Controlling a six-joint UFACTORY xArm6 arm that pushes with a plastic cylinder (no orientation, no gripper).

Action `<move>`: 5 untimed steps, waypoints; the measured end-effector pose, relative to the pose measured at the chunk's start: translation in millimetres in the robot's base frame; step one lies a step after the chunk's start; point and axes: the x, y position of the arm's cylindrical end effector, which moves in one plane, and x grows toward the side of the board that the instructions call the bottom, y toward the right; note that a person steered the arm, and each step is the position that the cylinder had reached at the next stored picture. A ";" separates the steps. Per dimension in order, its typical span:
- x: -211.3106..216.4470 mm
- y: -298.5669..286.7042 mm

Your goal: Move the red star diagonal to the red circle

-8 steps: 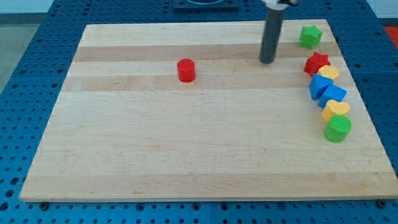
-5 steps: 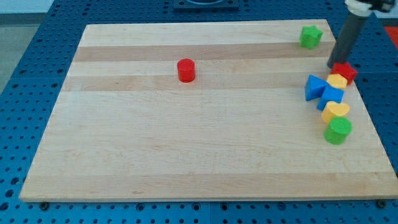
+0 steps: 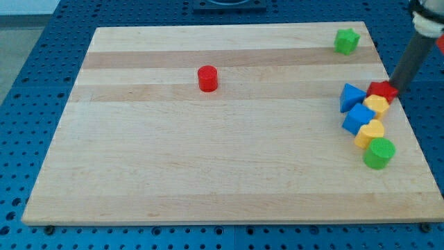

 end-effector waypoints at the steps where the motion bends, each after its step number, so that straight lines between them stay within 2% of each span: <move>1: 1.3 -85.0; 2: -1.0 -128.4; 3: -1.5 -90.5; 4: 0.6 -17.1; 5: 42.4 5.7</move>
